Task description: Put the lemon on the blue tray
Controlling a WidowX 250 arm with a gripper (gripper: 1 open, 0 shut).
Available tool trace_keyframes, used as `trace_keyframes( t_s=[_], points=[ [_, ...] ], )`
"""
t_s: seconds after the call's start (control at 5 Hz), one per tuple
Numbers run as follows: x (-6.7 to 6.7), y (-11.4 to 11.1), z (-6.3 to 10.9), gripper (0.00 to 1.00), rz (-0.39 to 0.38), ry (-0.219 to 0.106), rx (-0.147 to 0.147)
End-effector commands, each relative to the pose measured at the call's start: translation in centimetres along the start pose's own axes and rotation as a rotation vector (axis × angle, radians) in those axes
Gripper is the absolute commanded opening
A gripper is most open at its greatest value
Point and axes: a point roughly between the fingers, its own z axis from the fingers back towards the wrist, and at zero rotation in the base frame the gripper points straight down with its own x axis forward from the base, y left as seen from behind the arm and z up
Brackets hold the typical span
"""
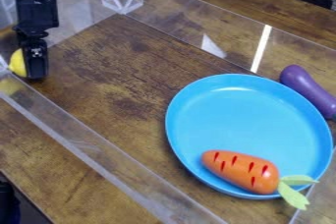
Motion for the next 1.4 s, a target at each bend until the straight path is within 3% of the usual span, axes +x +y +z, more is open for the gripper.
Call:
trace_keyframes(
  t_s=[0.0, 0.6, 1.2],
  points=[
    [-0.4, 0.2, 4.3, 0.0, -0.017, -0.038, 0.08],
    [-0.9, -0.9, 6.1, 0.0, -0.018, -0.028, 0.049],
    [0.0, -2.2, 4.5, 0.0, -0.132, 0.002, 0.043]
  ],
)
